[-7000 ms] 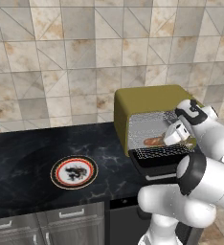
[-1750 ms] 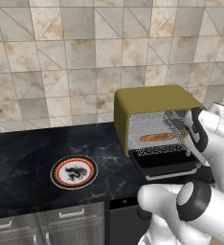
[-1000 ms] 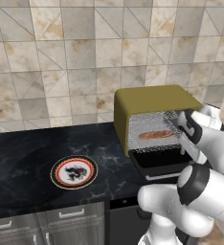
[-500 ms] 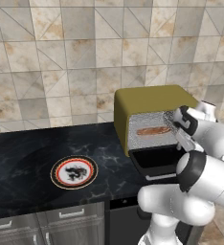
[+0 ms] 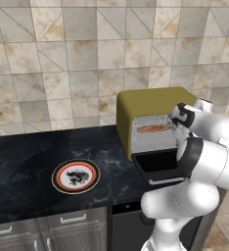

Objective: Pull the toaster oven rack outwards. Pick up the baguette from the plate and place it on the toaster oven rack. Close the toaster oven door fully and set the temperature to the lowest setting.

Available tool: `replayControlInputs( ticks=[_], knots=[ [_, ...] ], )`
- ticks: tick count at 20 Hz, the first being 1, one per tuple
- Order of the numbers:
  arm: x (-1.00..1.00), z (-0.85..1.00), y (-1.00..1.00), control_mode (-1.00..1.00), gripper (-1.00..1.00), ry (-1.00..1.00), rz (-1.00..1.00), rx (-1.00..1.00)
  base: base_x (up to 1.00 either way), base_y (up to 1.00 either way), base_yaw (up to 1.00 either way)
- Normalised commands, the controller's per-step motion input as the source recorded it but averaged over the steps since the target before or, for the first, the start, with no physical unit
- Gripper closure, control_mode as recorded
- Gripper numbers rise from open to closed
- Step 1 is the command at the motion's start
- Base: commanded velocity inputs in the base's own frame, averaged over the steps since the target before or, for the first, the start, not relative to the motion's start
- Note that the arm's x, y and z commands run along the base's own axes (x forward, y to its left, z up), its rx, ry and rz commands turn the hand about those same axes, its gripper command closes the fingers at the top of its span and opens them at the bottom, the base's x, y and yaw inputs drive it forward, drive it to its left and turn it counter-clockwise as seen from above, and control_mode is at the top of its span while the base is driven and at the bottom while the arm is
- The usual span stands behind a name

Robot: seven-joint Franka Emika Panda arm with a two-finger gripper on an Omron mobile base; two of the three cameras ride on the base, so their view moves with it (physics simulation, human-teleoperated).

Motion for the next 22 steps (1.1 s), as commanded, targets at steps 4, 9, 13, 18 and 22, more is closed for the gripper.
replayControlInputs(
  ticks=[4, 9, 13, 18, 22],
  knots=[
    [0.36, 0.0, 0.0, -1.0, -1.0, 0.0, 0.0, 0.0, 0.0, 0.0, 0.0],
    [0.12, 0.0, 0.0, -1.0, -1.0, -0.02, 0.0, 0.0, 0.0, 0.0, 0.0],
    [-0.66, 0.05, 0.0, -1.0, -1.0, -0.15, 0.0, 0.0, 0.0, 0.0, 0.0],
    [-0.88, 0.35, -0.01, -1.0, -1.0, -0.1, 0.0, 0.0, 0.0, 0.0, 0.0],
    [-0.94, 0.12, -0.14, -1.0, -1.0, -0.08, 0.01, 0.0, 0.0, 0.0, 0.0]
  ],
)
